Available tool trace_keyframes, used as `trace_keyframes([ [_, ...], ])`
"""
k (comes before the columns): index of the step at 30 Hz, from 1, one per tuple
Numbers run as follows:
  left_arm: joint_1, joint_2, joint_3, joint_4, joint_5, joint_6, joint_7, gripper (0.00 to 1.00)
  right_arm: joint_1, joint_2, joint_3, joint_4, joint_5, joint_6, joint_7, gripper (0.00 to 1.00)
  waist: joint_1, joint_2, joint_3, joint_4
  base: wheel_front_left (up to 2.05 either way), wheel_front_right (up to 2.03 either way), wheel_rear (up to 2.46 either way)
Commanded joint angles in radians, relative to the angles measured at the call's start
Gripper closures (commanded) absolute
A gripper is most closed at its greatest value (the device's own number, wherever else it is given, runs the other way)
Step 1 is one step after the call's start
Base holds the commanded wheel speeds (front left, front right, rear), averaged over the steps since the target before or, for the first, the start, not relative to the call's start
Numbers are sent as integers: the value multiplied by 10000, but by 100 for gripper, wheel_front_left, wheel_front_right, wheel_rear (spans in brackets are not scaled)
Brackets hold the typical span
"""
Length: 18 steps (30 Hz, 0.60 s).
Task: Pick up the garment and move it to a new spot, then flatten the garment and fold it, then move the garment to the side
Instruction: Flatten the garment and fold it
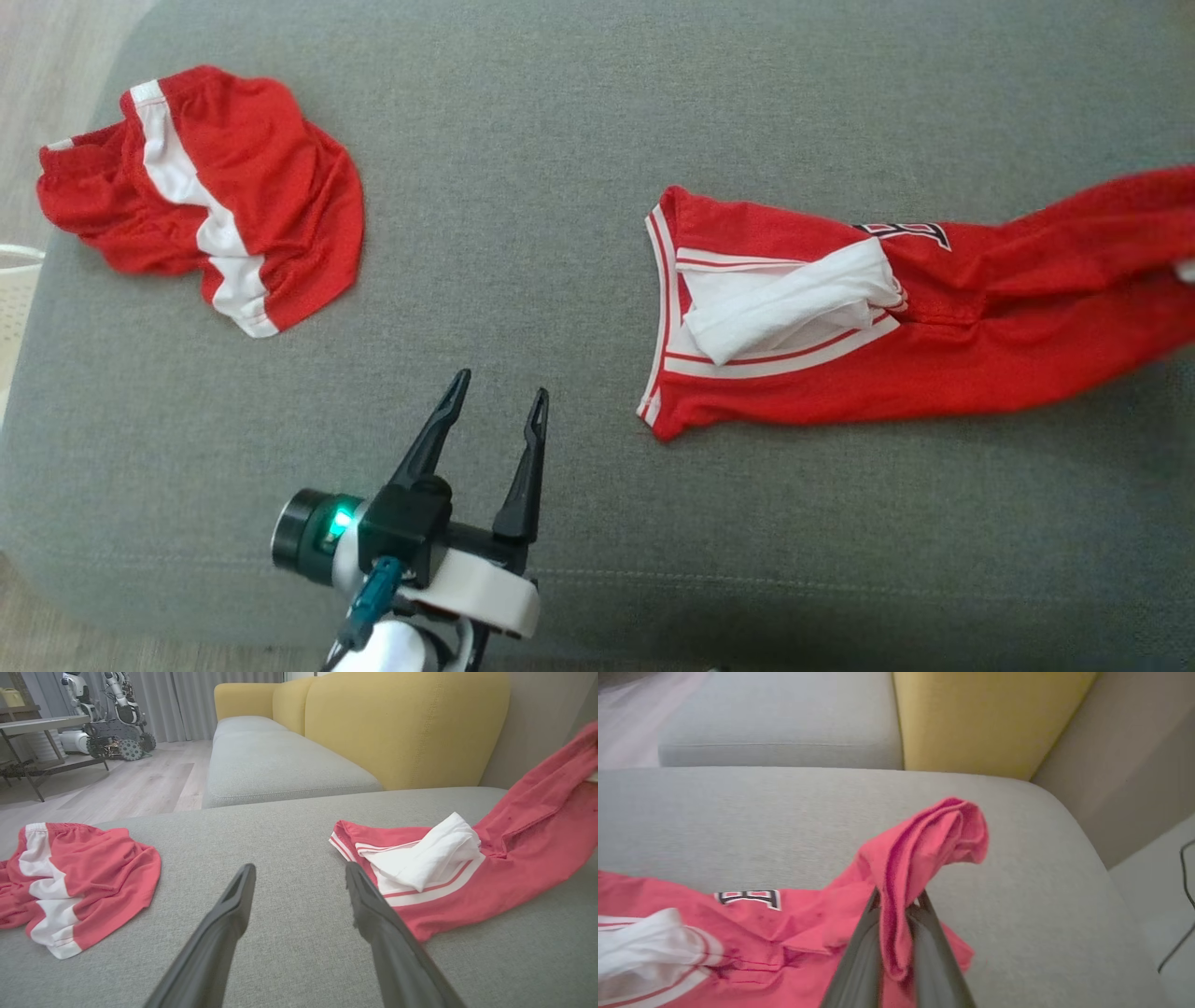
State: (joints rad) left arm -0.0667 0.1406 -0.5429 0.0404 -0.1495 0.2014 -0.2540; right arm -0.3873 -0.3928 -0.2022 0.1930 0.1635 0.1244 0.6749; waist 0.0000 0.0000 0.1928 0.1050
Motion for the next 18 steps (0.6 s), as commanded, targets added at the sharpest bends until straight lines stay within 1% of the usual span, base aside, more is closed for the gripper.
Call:
trace_keyframes([
  [1, -355, -81, 339, -229, 112, -35, -78, 0, -351, -40, 556, -667, 47, 63, 120, 100, 0, 0, -16, 46, 0, 0, 0],
  [6, -423, -226, 365, -71, 121, -182, -78, 0, -457, 587, 1914, -1314, 222, 63, 335, 100, 0, 0, -76, 416, 0, 0, 0],
  [7, -430, -255, 363, -37, 126, -211, -78, 0, -430, 754, 2134, -1402, 281, 63, 348, 100, 0, 0, -86, 525, 0, 0, 0],
  [8, -430, -255, 363, -37, 126, -211, -78, 0, -430, 754, 2134, -1402, 281, 63, 348, 100, 0, 0, -86, 525, 0, 0, 0],
  [9, -435, -288, 373, -12, 127, -226, -78, 0, -385, 947, 2326, -1472, 355, 63, 358, 100, 0, 0, -98, 636, 0, 0, 0],
  [10, -437, -343, 403, 33, 122, -257, -78, 0, -283, 1279, 2732, -1566, 466, 63, 325, 100, 0, 0, -103, 850, 0, 0, 0],
  [14, -429, -433, 409, 101, 134, -371, -78, 0, -24, 1850, 3394, -1533, 654, 63, 302, 100, 0, 0, -75, 1265, 0, 0, 0],
  [18, -413, -516, 471, 145, 123, -442, -78, 0, 179, 2317, 3799, -1210, 694, 63, 232, 100, 0, 0, -21, 1578, 0, 0, 0],
])
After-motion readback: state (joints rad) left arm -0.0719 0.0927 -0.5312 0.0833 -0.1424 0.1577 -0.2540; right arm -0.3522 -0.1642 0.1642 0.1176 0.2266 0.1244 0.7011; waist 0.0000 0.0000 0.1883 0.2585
